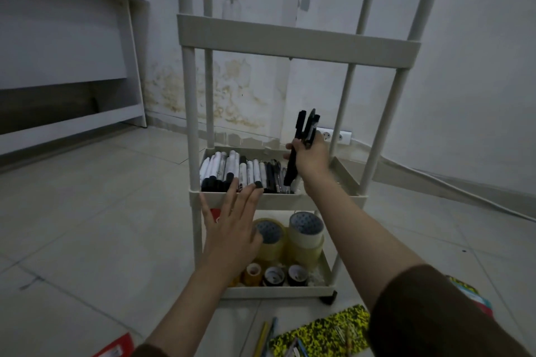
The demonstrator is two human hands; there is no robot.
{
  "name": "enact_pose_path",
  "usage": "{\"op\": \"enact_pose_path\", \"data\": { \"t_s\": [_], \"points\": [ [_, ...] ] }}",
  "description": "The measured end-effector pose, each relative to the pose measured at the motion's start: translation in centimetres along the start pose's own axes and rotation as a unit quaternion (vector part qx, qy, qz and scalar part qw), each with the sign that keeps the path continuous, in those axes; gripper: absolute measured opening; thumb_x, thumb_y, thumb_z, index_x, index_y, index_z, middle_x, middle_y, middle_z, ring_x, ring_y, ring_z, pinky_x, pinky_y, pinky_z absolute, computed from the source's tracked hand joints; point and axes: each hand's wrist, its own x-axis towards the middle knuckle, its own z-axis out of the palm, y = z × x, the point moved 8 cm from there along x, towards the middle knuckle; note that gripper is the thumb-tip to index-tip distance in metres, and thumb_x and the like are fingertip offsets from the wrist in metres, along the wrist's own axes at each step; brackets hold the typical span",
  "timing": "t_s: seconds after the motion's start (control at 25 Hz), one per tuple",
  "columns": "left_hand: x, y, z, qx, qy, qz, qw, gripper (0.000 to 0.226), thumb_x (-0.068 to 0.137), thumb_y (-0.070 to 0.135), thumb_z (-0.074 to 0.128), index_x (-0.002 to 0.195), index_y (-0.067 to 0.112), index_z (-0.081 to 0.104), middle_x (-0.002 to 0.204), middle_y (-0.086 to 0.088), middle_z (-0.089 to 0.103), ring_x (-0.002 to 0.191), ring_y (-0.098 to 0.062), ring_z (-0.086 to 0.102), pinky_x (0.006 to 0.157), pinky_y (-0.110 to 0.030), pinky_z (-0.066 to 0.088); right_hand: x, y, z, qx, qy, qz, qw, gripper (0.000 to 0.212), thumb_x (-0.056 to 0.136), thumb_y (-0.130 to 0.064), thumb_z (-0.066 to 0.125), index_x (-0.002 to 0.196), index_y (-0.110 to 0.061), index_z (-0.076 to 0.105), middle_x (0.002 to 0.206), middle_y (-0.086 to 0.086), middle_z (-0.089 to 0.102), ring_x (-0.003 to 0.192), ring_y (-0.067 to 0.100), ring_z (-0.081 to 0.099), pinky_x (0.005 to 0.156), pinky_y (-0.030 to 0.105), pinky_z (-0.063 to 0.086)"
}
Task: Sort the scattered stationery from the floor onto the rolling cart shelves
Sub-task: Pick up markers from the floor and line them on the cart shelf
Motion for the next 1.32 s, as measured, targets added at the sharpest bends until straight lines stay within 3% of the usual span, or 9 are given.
{"op": "enact_pose_path", "data": {
  "t_s": [0.08,0.16,0.36,0.52,0.72,0.92,1.04,1.2,1.32],
  "points": [
    [-0.1,0.1,-0.1,0.017,0.022,0.008,1.0,0.077,0.059,0.03,0.078,0.131,0.018,0.052,0.137,-0.001,0.051,0.134,-0.026,0.039,0.096,-0.072,0.017,0.3,2.2,1.3,-0.13,-0.03,0.008,0.991,0.02,0.097,-0.006,0.043,0.116,0.0,0.044,0.114,0.024,0.057,0.104,0.039,0.057,0.088,0.047,0.05],
    [-0.2,-0.1,0.2,0.016,0.041,0.008,0.999,0.077,0.063,0.031,0.076,0.134,0.019,0.048,0.14,0.0,0.048,0.137,-0.022,0.031,0.098,-0.072,0.015,0.2,4.0,1.9,-0.253,-0.047,0.005,0.966,0.024,0.096,-0.011,0.045,0.116,0.002,0.044,0.117,0.023,0.055,0.108,0.037,0.054,0.084,0.041,0.046],
    [-0.2,-0.2,0.9,0.01,0.033,-0.001,0.999,0.083,0.064,0.032,0.075,0.137,0.02,0.037,0.142,0.0,0.045,0.138,-0.022,0.026,0.101,-0.072,0.013,1.1,4.6,2.1,-0.397,-0.068,0.018,0.915,0.027,0.093,-0.007,0.044,0.119,0.001,0.044,0.125,0.024,0.052,0.118,0.036,0.047,0.093,0.036,0.039],
    [-0.2,-0.1,1.0,-0.001,0.028,-0.003,1.0,0.086,0.063,0.032,0.075,0.138,0.02,0.035,0.143,0.0,0.041,0.138,-0.022,0.024,0.101,-0.072,0.014,0.9,4.0,1.5,-0.36,-0.041,-0.014,0.932,0.04,0.089,0.007,0.042,0.127,-0.002,0.04,0.133,0.021,0.04,0.117,0.039,0.045,0.098,0.043,0.04],
    [-0.2,0.0,0.5,0.004,0.027,-0.003,1.0,0.086,0.063,0.033,0.076,0.138,0.019,0.036,0.142,-0.002,0.045,0.138,-0.024,0.025,0.099,-0.073,0.016,0.0,2.6,-0.4,-0.206,0.084,-0.086,0.971,0.02,0.088,0.006,0.042,0.098,0.0,0.059,0.103,0.022,0.06,0.085,0.025,0.051,0.073,0.031,0.041],
    [-0.2,0.0,0.0,0.028,0.028,0.001,0.999,0.083,0.06,0.032,0.078,0.136,0.016,0.047,0.14,-0.003,0.048,0.134,-0.03,0.037,0.095,-0.075,0.019,0.3,3.4,1.3,-0.292,-0.032,-0.071,0.953,0.026,0.095,-0.012,0.048,0.112,0.0,0.063,0.113,0.02,0.064,0.106,0.032,0.058,0.09,0.036,0.046],
    [-0.3,0.0,0.1,0.024,0.014,-0.004,1.0,0.082,0.061,0.032,0.077,0.136,0.016,0.047,0.14,-0.003,0.048,0.134,-0.03,0.036,0.096,-0.074,0.018,-0.1,2.9,1.0,-0.276,-0.018,-0.111,0.954,0.027,0.096,-0.009,0.044,0.112,0.001,0.063,0.109,0.022,0.065,0.102,0.036,0.06,0.09,0.044,0.048],
    [-0.1,0.0,0.2,0.011,-0.004,-0.003,1.0,0.082,0.062,0.032,0.077,0.136,0.016,0.046,0.141,-0.003,0.047,0.135,-0.03,0.036,0.096,-0.074,0.018,0.4,3.3,1.4,-0.324,-0.011,-0.113,0.939,0.029,0.095,-0.007,0.04,0.116,-0.003,0.06,0.117,0.02,0.06,0.111,0.036,0.052,0.094,0.043,0.045],
    [-0.2,-0.1,0.6,-0.018,-0.032,-0.007,0.999,0.08,0.068,0.03,0.073,0.14,0.018,0.04,0.146,-0.001,0.04,0.14,-0.026,0.025,0.099,-0.072,0.008,-0.1,2.8,2.0,-0.366,-0.034,-0.143,0.919,0.03,0.092,-0.003,0.041,0.117,-0.001,0.058,0.121,0.02,0.054,0.111,0.036,0.05,0.094,0.041,0.043]
  ]
}}
